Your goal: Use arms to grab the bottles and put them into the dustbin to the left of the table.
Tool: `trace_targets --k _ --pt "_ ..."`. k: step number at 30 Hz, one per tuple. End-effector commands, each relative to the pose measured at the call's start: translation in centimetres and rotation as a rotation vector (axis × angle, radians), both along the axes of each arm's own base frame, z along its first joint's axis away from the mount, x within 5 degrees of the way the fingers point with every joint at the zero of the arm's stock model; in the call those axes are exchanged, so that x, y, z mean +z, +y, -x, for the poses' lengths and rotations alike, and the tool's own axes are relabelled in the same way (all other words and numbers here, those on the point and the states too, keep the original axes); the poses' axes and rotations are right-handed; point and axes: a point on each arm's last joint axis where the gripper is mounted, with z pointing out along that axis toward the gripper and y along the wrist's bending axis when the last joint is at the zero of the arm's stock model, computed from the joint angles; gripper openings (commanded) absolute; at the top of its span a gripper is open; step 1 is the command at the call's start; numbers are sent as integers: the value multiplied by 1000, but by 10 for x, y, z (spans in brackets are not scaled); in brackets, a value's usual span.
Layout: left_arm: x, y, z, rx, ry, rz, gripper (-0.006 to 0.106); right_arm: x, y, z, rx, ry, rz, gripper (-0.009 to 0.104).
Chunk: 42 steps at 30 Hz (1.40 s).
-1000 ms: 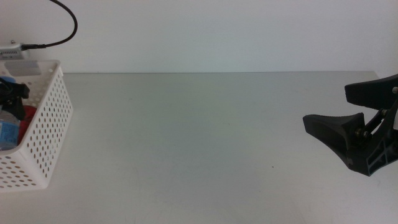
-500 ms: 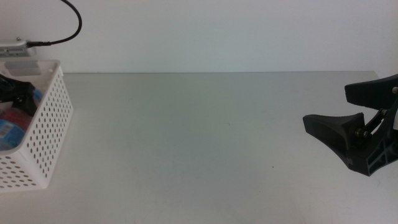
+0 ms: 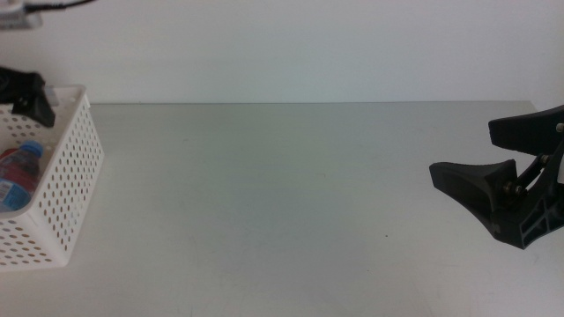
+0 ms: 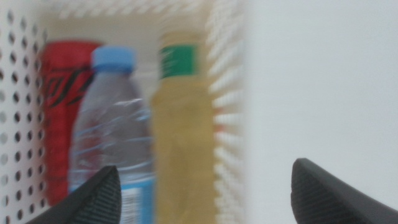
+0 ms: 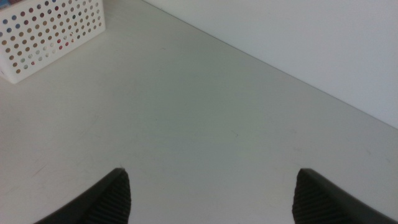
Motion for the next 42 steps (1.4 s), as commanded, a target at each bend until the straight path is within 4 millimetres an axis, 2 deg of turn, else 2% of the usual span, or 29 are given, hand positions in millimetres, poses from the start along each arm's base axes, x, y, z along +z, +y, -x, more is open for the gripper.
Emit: trace_targets --k 1,9,12,16,22,27,42 --pt "47 -20 17 -8 -161 -6 94 17 -1 0 -4 -95 -41 67" --pt "114 -88 56 -212 -493 -24 93 17 -1 0 -4 -95 -41 67" --pt "129 -110 75 -309 -557 -28 93 17 -1 0 -4 -95 -41 67" --pt "147 -127 100 -387 -640 -25 93 17 -1 0 -4 -95 -41 67" --pt "169 -128 129 -370 -744 15 93 17 -1 0 -4 -95 -41 67" --pt "176 -126 141 -357 -774 31 93 17 -1 0 -4 -95 -41 67" --pt "169 -127 128 -358 -741 22 93 16 -1 0 -4 -94 -41 67"
